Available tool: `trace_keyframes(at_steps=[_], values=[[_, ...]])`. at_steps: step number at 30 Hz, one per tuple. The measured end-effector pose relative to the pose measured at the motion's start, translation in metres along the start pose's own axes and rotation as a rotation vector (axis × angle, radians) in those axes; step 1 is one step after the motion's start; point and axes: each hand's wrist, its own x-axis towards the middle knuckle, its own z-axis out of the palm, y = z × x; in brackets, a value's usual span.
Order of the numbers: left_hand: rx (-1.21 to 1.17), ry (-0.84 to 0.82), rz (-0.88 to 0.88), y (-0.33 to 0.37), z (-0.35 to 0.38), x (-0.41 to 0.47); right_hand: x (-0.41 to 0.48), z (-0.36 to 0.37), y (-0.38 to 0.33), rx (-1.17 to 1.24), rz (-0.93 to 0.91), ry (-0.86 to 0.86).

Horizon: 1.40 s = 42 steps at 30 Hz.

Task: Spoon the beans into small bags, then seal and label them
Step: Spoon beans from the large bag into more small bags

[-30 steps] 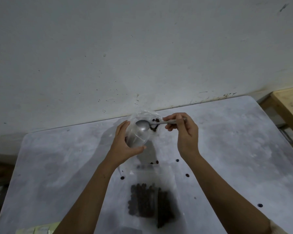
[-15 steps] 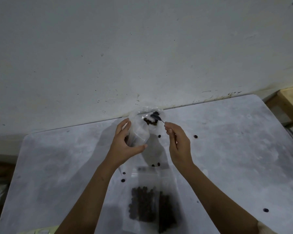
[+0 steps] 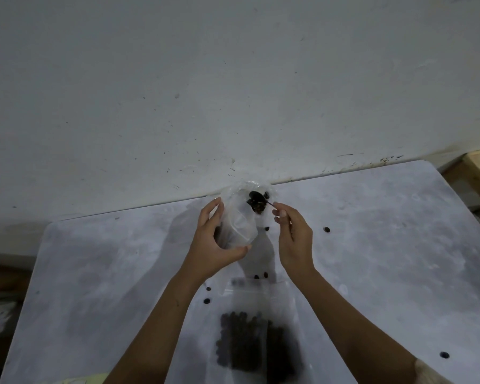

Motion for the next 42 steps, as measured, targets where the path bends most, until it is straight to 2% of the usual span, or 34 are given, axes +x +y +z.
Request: trace_keyframes(at_steps=[3,9,11,14,16,24,29,33,42], values=[[0.006,0.012,0.018,-0.003,-0.003,-0.003,-0.001,-0.001,0.0,0.031,-0.002,0.039],[-0.005,0.057,0.048,-0.001,0.003,-0.007,-0.01,0.005,0.002,-0.059,-0.1,-0.024],[-0.012,0.056,0.044,-0.001,0.005,-0.008,-0.012,0.009,0.001,-0.024,-0.011,0.04],[-0.024,0.052,0.031,-0.004,0.003,-0.009,-0.009,0.01,-0.001,0.158,0.221,0.201],[-0.022,0.048,0.025,-0.005,-0.001,-0.011,-0.007,0.009,0.001,0.269,0.308,0.269],[-0.05,0.011,-0.005,-0.015,-0.006,-0.011,-0.021,0.023,0.009,0.436,0.441,0.253],[-0.055,0.005,-0.011,-0.016,-0.008,-0.009,-0.012,0.024,0.004,0.636,0.59,0.328],[-0.067,0.0,-0.063,-0.012,-0.01,-0.01,0.0,0.014,-0.001,0.664,0.575,0.345],[-0.018,0.024,-0.092,-0.002,-0.002,-0.007,0.018,-0.021,-0.024,0.644,0.386,0.374]])
